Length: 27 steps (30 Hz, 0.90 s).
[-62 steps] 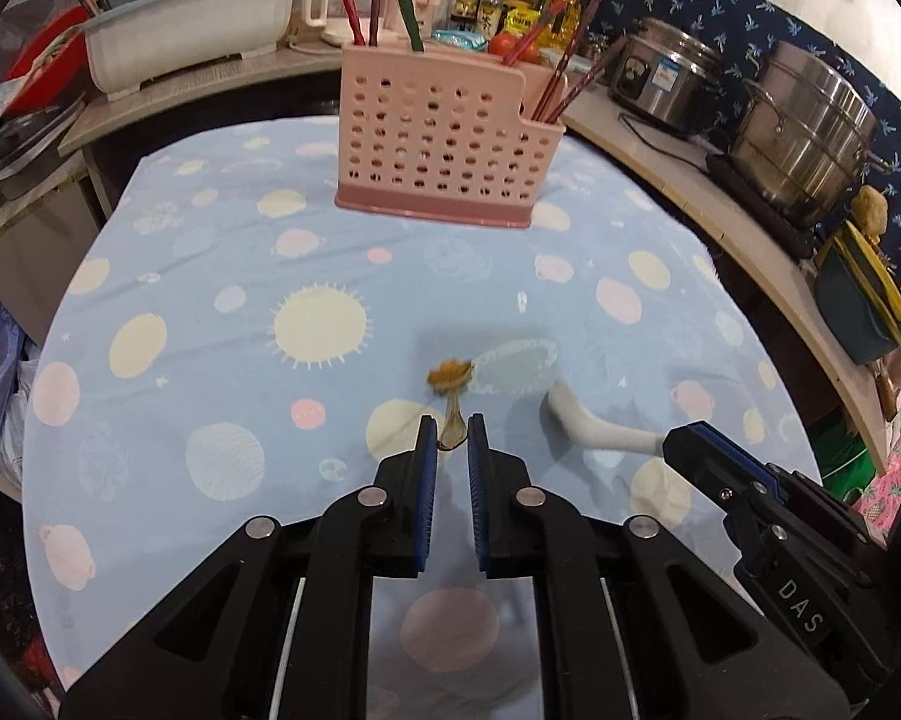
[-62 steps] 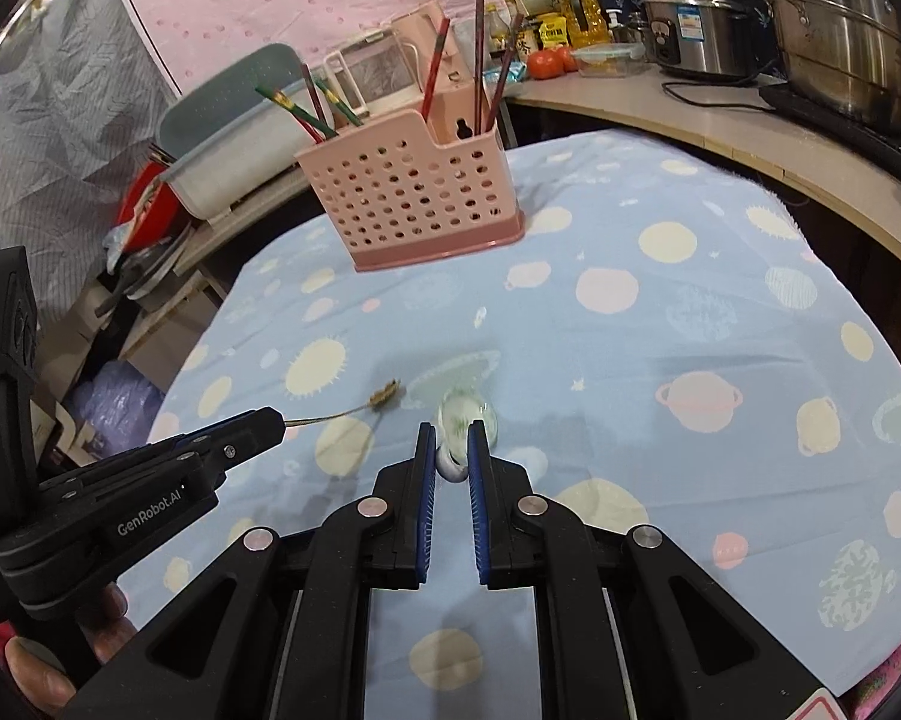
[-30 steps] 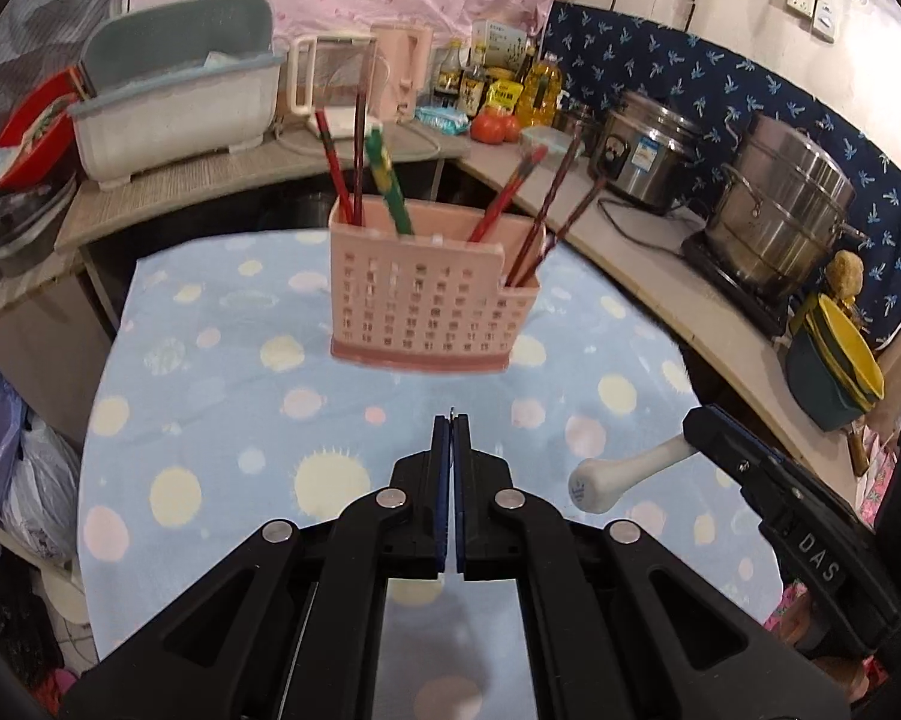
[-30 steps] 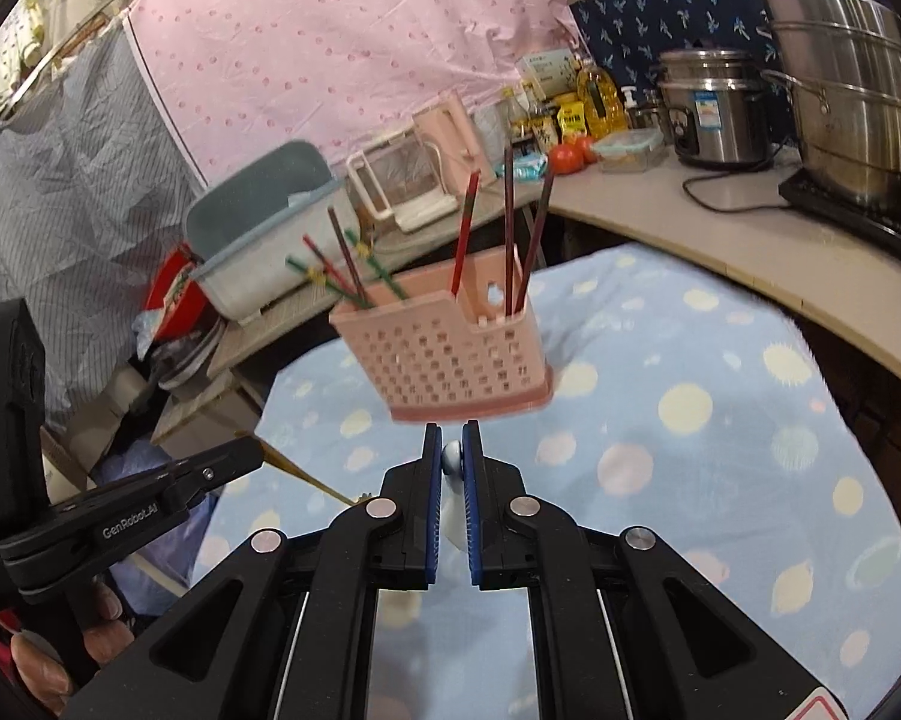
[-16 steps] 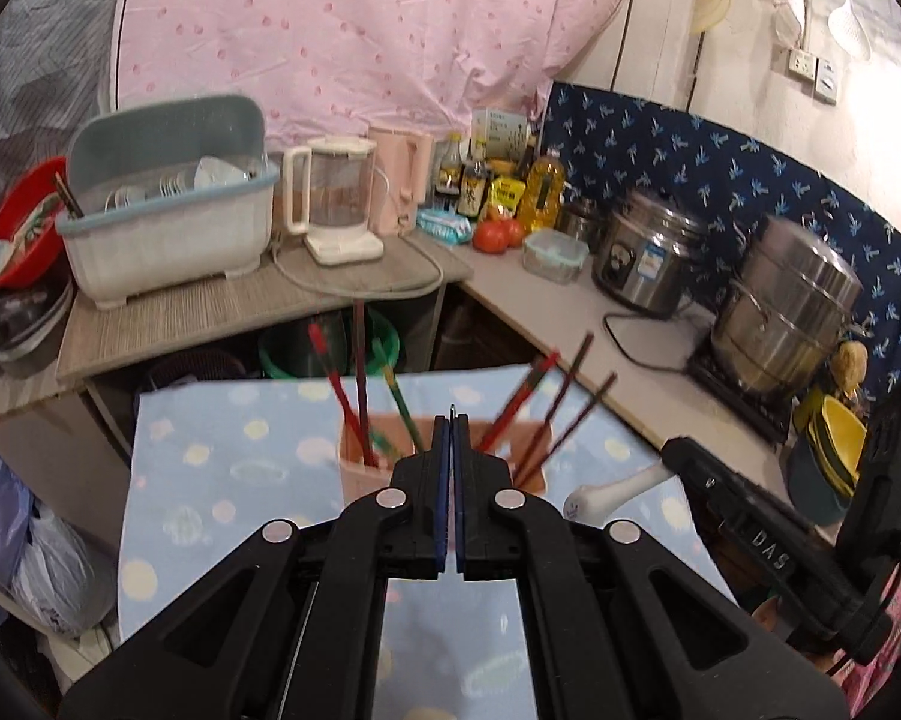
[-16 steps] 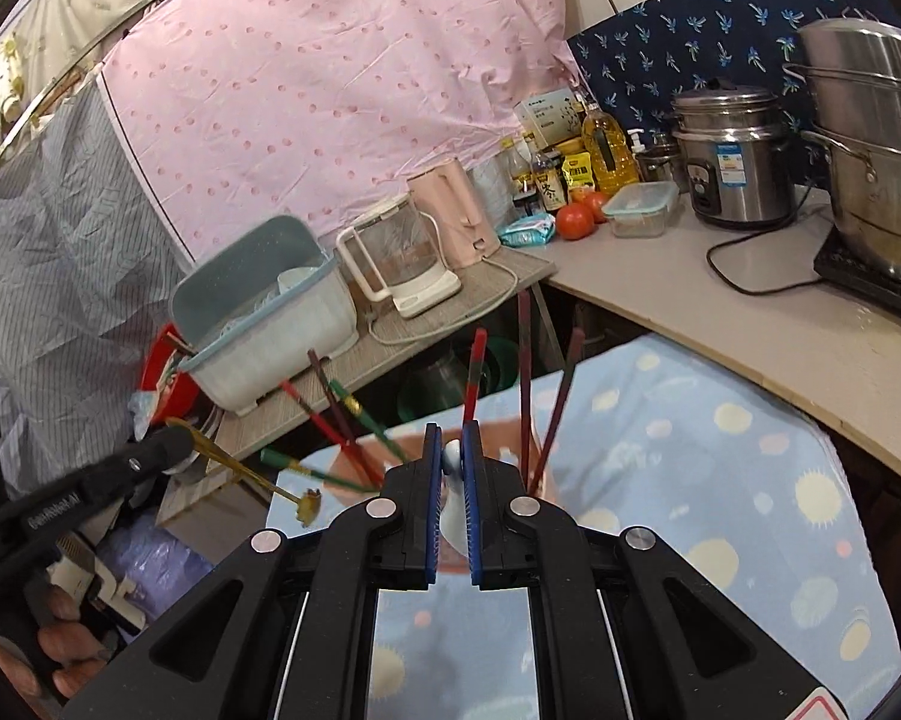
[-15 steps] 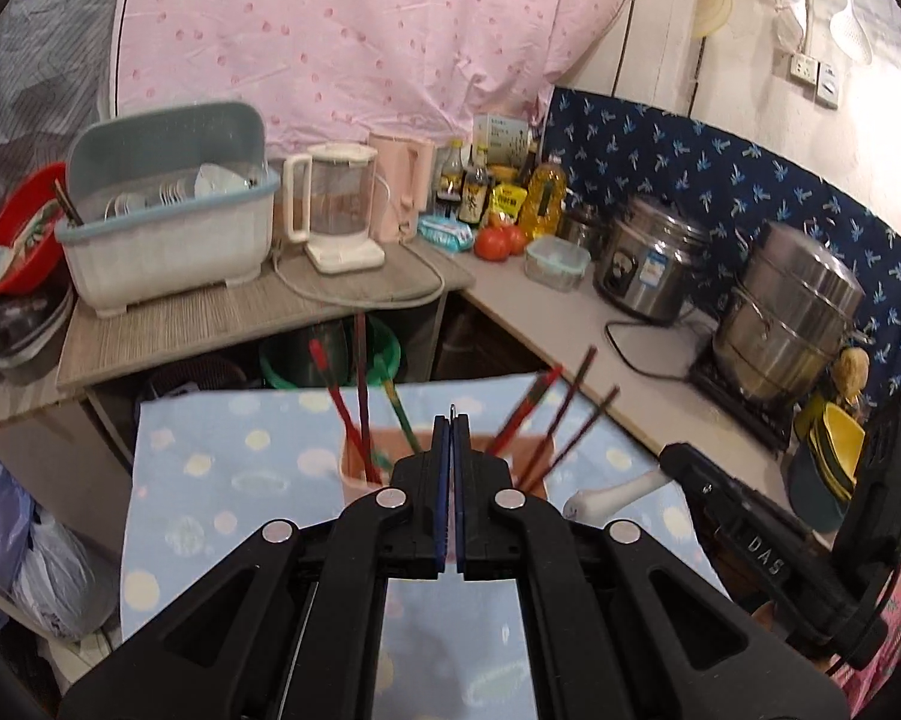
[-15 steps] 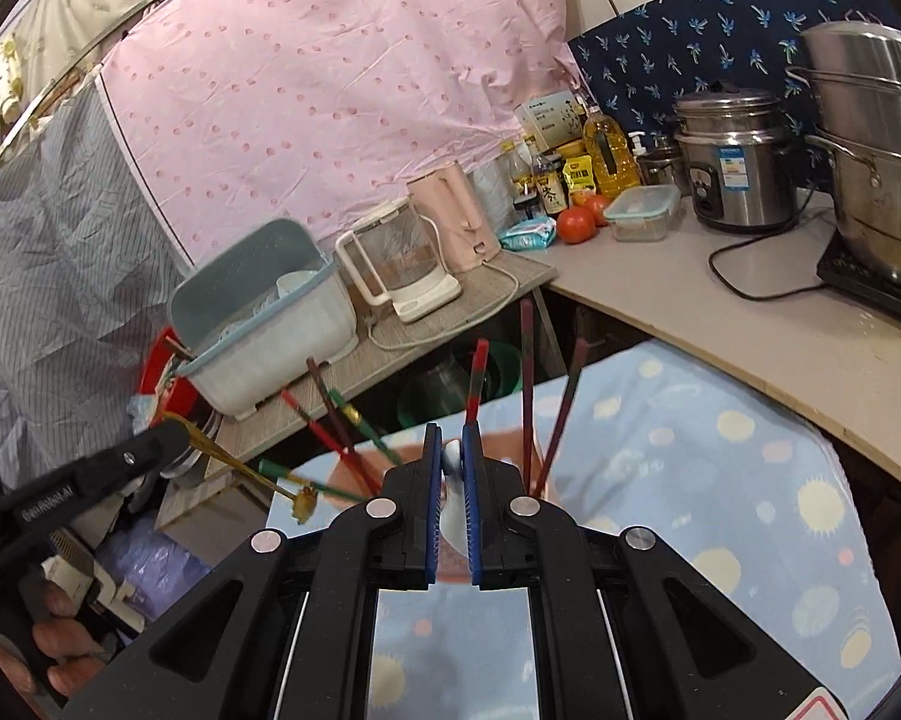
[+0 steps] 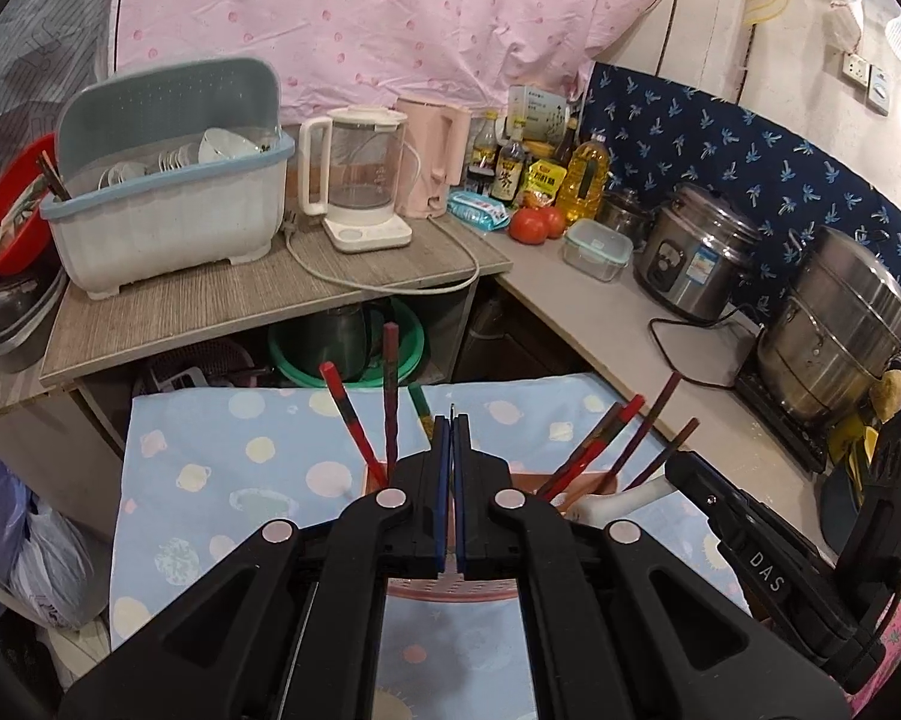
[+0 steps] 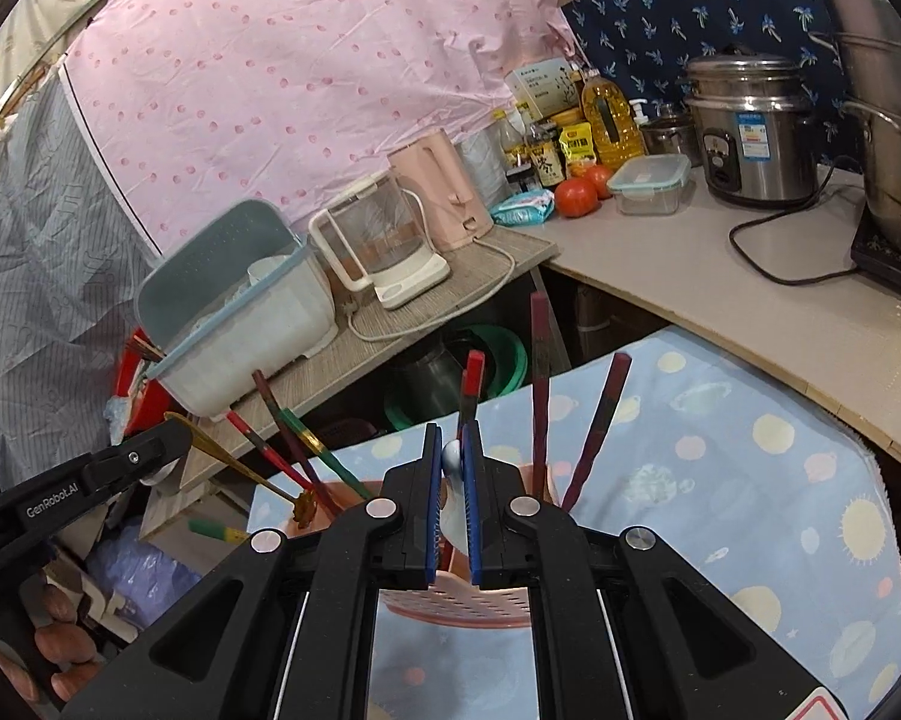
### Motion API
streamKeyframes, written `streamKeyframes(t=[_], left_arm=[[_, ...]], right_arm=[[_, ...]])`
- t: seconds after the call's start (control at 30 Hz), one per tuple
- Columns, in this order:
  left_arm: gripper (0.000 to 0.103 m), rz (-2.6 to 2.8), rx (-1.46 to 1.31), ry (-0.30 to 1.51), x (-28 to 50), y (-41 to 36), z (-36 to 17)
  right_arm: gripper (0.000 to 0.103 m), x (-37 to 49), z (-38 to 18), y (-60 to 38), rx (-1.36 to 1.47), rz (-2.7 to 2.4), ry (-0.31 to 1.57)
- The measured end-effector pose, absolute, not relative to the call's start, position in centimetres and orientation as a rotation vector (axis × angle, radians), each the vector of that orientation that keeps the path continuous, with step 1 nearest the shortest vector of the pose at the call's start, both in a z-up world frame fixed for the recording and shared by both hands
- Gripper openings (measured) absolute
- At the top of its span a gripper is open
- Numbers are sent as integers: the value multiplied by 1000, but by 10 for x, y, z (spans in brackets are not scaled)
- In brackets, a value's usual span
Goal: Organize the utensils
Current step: 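Open both tools to drop the spoons into the pink basket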
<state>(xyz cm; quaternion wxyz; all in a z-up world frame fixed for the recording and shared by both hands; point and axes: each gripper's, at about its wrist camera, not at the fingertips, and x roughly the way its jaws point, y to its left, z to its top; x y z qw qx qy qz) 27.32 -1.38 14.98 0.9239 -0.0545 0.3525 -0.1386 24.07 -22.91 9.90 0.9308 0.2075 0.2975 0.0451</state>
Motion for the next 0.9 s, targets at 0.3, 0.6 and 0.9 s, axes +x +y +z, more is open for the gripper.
streamKeyframes(t=[0.3,0.6,0.9], left_arm=[[7,-268,-130,769,283,-12,130],[36,-238,-125,754,271,-7,131],[37,-236,-85,754,235,-10,127]], right_arm=[[11,245,87,-227,410,81,629],[11,228,92,-220,397,83,621],[12,193,91,-208,369,81,629]])
